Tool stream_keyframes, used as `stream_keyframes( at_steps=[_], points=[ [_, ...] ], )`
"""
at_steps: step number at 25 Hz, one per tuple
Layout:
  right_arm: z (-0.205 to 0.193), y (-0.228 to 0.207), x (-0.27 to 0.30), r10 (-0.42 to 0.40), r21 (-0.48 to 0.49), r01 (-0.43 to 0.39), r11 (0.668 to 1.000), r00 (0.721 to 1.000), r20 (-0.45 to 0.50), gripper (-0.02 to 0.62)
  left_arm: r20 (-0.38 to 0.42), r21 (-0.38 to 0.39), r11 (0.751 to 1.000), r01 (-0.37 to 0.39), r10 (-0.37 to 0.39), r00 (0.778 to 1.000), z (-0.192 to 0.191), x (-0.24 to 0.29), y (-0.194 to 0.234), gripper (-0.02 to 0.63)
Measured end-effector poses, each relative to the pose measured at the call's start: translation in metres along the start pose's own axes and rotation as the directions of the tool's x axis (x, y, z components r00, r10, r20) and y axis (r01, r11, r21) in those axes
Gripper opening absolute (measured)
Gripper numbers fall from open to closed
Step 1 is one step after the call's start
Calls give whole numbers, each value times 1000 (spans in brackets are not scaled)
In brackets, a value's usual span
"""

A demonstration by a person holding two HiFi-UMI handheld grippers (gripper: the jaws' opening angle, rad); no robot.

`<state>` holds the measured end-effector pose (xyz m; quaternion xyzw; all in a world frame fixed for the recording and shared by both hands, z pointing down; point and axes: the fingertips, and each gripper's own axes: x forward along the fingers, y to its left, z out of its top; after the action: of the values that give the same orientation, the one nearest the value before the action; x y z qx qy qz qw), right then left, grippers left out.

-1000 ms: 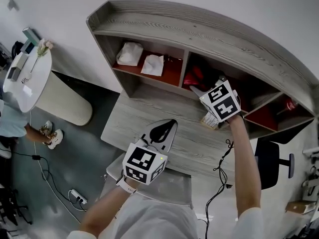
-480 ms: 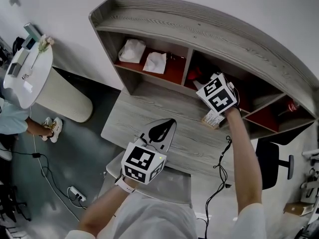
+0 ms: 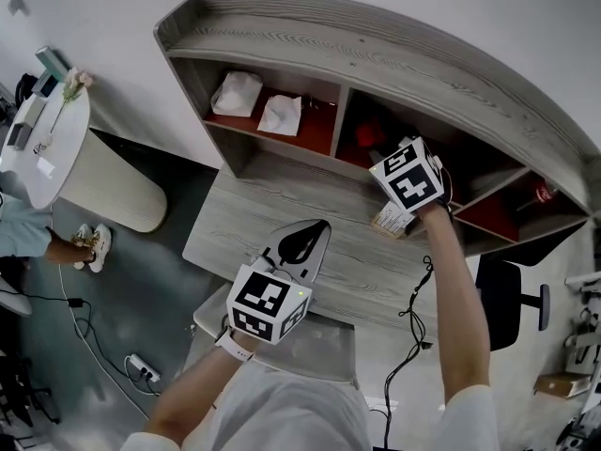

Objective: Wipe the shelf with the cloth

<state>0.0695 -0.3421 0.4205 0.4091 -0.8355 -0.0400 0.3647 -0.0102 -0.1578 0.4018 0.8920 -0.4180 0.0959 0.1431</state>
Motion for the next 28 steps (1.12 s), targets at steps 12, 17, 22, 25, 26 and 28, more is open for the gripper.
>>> stream_keyframes(
  at_steps=[12,17,22,25,26,28],
  points=[
    [-80,-47,-53,-204,220,222,950,974,-101,124,-15,16,997,70,-70,997,-3,16,-25,6],
    [-104,-60,-77,-317,303,354,885,934,-164,124,-22,20,995,101,-101,995,-5,22,-34,6],
    [-119,-68,-90,-419,312,472,824,880,-224,124,-26,26,991,129,-128,991,-4,26,-39,6],
    [-127,-72,-98,-480,329,546,771,837,-263,124,-27,30,990,141,-140,990,-4,26,-39,6],
    [-130,-73,-101,-501,337,570,749,821,-274,124,-27,29,989,144,-143,989,-4,27,-39,6],
    [-136,-75,-109,-544,353,618,702,786,-294,124,-27,26,988,151,-150,988,-4,26,-38,6]
  ],
)
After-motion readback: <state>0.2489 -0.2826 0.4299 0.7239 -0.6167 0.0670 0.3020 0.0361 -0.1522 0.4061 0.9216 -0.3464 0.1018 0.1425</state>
